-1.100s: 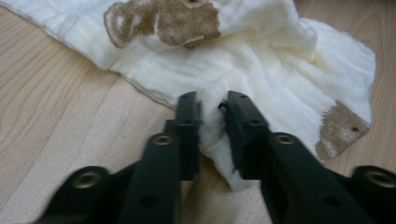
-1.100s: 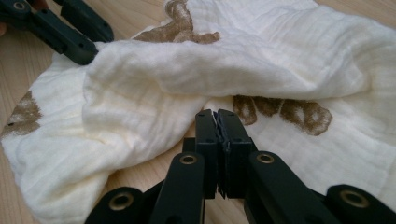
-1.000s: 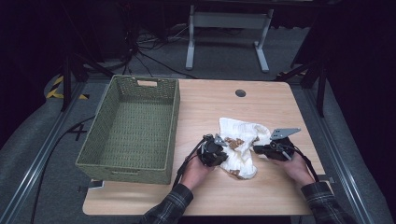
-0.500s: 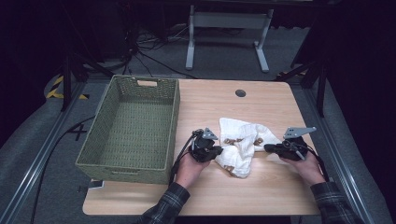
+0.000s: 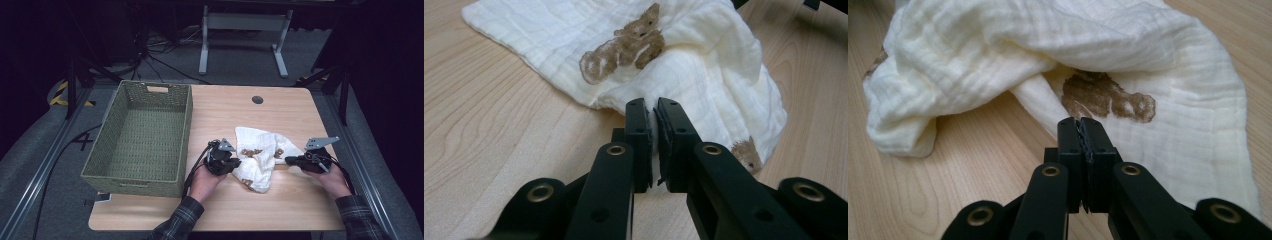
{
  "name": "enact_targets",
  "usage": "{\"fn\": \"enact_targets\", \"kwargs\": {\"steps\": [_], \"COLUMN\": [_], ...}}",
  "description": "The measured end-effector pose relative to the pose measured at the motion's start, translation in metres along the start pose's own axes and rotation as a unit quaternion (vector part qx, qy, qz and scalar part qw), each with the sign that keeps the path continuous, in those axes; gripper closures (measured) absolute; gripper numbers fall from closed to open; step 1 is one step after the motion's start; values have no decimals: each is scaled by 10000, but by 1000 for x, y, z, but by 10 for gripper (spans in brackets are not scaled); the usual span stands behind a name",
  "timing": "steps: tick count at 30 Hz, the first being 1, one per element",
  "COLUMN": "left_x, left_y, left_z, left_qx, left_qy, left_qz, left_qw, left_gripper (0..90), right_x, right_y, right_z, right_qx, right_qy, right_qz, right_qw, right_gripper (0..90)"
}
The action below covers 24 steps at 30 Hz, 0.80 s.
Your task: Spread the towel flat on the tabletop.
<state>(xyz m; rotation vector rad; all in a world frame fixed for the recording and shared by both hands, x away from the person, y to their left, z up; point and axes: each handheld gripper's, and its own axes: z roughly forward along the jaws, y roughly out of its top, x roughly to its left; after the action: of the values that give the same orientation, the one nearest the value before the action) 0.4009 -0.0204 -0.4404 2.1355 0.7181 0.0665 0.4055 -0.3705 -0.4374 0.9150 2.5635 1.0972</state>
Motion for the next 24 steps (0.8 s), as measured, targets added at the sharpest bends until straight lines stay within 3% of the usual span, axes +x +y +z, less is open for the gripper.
{"fn": "enact_targets", "kwargs": {"steps": [2, 4, 5, 6, 10, 12, 15, 17, 18, 20, 22, 24], "left_x": [0, 2, 4, 7, 8, 11, 17, 21, 21, 24, 24, 24], "left_y": [0, 0, 0, -1, -1, -2, -2, -3, -3, -4, -4, -5], "left_z": [-1, -3, -5, -6, -6, -6, -9, -10, -10, -11, -10, -8], "left_qx": [-8, 40, 56, -5, 106, 65, 84, 128, 128, 162, 203, 173], "left_qy": [-2, 194, 215, 210, 409, 505, 709, 956, 956, 1137, 1146, 1023], "left_qz": [-14, 86, 65, -97, -77, -199, -227, -307, -307, -433, -504, -503], "left_qw": [10000, 9998, 9997, 9997, 9991, 9985, 9972, 9949, 9949, 9924, 9919, 9933], "left_gripper": [841, 861, 863, 866, 875, 878, 878, 880, 880, 879, 874, 862], "right_x": [0, -1, -1, -3, -10, -14, -22, -28, -30, -34, -36, -35], "right_y": [0, -1, -2, -3, -7, -11, -17, -21, -22, -24, -25, -25], "right_z": [0, 0, -1, -2, -7, -11, -16, -21, -22, -23, -24, -25], "right_qx": [14, 89, 159, 174, 119, 140, 134, 135, 160, 187, 193, 160], "right_qy": [10, -113, -235, -283, -313, -372, -452, -537, -600, -672, -713, -689], "right_qz": [-8, -42, -101, -72, 39, 81, 191, 245, 276, 299, 286, 306], "right_qw": [10000, 9999, 9995, 9994, 9994, 9992, 9987, 9982, 9977, 9971, 9969, 9970], "right_gripper": [891, 892, 892, 891, 891, 892, 891, 891, 891, 891, 885, 868]}}
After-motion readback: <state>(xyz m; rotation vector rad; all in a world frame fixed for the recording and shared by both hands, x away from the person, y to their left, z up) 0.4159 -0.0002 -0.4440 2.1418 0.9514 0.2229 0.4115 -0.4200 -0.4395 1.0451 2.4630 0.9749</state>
